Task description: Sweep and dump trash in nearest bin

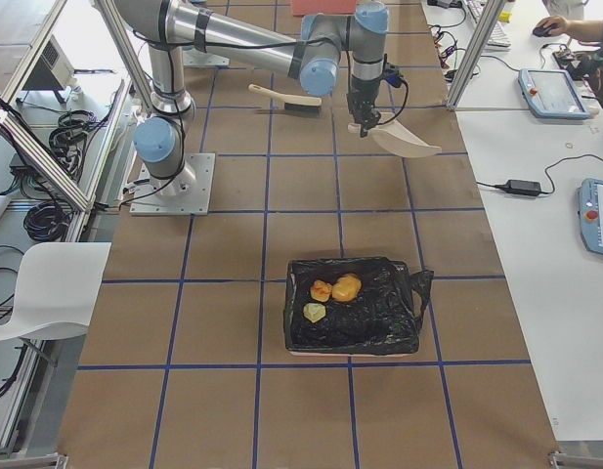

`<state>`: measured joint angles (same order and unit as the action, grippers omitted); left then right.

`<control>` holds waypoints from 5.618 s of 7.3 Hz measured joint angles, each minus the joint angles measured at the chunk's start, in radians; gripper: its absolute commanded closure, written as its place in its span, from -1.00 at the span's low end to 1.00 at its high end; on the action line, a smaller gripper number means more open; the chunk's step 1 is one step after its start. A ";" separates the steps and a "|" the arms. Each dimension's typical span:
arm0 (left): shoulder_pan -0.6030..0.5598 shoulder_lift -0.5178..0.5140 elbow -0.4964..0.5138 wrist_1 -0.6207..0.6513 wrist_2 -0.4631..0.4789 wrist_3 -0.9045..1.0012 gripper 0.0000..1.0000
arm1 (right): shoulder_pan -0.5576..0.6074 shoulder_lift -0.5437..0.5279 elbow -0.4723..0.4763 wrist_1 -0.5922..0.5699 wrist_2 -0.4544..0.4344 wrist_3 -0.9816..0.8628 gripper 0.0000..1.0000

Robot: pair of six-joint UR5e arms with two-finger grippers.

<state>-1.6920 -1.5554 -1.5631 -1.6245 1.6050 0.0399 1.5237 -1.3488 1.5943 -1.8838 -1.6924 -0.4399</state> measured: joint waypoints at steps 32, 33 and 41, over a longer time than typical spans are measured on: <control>0.000 0.008 -0.002 -0.003 0.002 0.000 -1.00 | 0.105 -0.136 -0.161 0.397 0.114 0.423 -1.00; 0.000 0.008 -0.002 -0.003 0.002 0.000 -1.00 | 0.100 -0.146 -0.153 0.408 0.117 0.420 -1.00; 0.001 0.008 -0.001 -0.002 -0.001 0.000 -1.00 | 0.036 -0.177 -0.126 0.344 0.124 0.432 -1.00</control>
<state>-1.6908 -1.5478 -1.5640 -1.6261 1.6040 0.0399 1.5593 -1.5258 1.4683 -1.5402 -1.5684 -0.0077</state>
